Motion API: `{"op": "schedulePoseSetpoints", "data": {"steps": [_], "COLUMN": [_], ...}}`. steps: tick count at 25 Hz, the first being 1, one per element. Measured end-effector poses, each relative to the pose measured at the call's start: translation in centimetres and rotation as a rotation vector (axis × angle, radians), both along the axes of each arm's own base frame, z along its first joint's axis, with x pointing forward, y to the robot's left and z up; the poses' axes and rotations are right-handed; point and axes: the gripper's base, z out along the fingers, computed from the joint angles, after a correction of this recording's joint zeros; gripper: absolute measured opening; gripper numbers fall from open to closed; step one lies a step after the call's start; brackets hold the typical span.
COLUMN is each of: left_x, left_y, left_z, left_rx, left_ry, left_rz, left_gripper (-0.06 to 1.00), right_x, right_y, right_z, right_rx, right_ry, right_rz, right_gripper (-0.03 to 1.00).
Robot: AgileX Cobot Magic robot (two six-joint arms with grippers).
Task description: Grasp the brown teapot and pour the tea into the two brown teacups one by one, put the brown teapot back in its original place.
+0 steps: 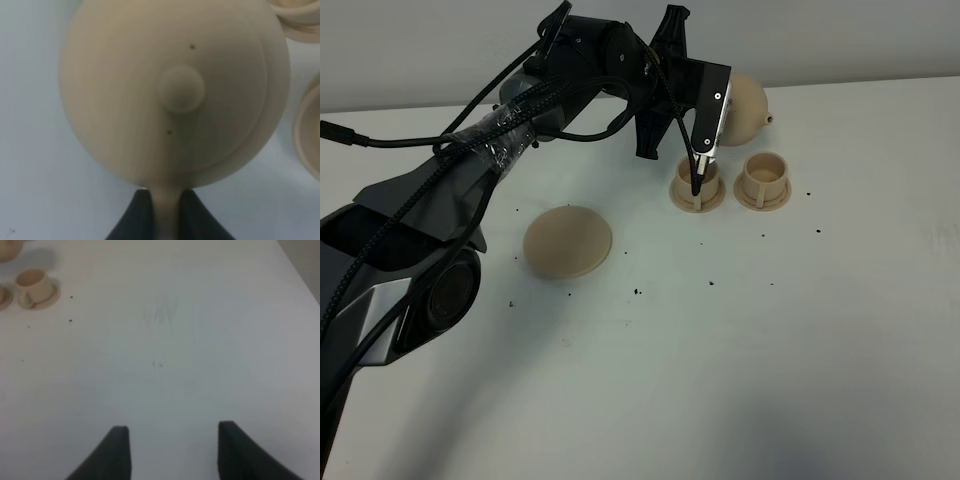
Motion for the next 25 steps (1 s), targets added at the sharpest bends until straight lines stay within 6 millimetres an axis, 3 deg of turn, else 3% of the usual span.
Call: {"op": "schedulePoseSetpoints", "data": {"steps": [25], "left_x": [0.41], "left_y": [-0.14], "left_z": [0.08], "left_rx": [0.160], "left_ry": [-0.166], "left_rz": [-0.176], "left_gripper": [0.16], "right_x": [0.00], "right_y": [0.00], "right_z": [0.00], "right_rx": [0.000], "right_ry": [0.000], "right_rz": [0.000], "right_gripper": [0.43]}}
